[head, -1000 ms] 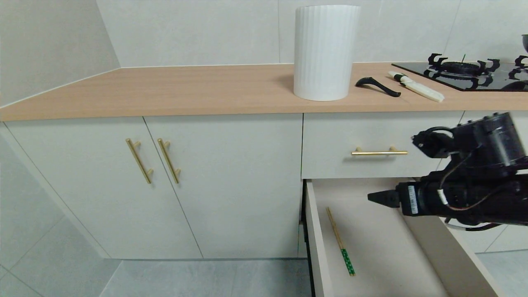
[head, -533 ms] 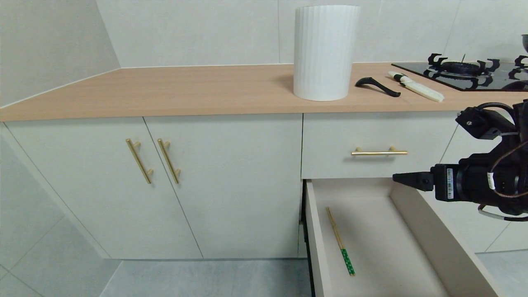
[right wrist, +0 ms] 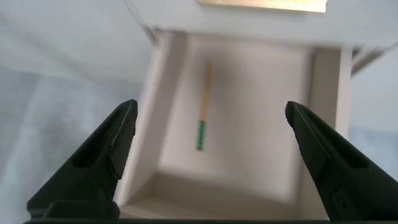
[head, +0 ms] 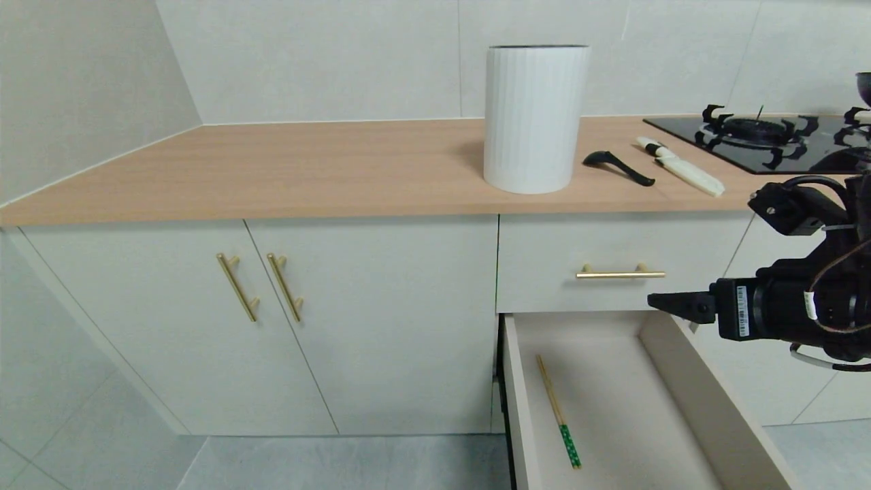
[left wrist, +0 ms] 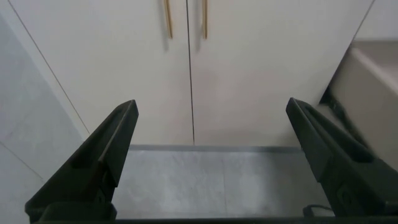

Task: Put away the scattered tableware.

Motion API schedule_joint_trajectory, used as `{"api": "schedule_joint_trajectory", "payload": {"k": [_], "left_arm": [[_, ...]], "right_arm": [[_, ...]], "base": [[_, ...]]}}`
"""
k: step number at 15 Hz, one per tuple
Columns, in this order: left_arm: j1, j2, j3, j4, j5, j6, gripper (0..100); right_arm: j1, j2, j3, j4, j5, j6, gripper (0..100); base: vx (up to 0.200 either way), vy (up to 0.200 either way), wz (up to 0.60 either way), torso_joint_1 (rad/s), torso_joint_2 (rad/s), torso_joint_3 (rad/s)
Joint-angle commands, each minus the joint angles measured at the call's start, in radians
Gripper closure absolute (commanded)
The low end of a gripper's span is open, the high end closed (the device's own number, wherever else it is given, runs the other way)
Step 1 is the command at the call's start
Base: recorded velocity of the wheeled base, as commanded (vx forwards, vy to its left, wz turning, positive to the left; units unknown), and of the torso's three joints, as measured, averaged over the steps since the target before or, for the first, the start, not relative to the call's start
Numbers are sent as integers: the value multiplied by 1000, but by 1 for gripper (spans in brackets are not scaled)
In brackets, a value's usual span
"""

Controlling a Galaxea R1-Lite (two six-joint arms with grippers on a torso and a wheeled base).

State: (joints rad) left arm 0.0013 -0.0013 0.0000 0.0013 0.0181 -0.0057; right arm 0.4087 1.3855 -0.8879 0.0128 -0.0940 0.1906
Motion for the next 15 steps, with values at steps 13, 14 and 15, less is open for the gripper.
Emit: {"api": "schedule_joint_trajectory", "payload": {"k": [13,14,15], "left_arm": [[0,1,0,0,0,0,0],[0,1,0,0,0,0,0],[0,1,0,0,0,0,0]], "right_arm": [[2,35,21,0,2,-22,0],[2,35,21,1,2,-22,0],[2,36,21,0,2,-23,0]], "base": [[0,0,0,179,-486,-295],[0,0,0,207,-500,-276],[0,0,0,217,-515,-281]]}}
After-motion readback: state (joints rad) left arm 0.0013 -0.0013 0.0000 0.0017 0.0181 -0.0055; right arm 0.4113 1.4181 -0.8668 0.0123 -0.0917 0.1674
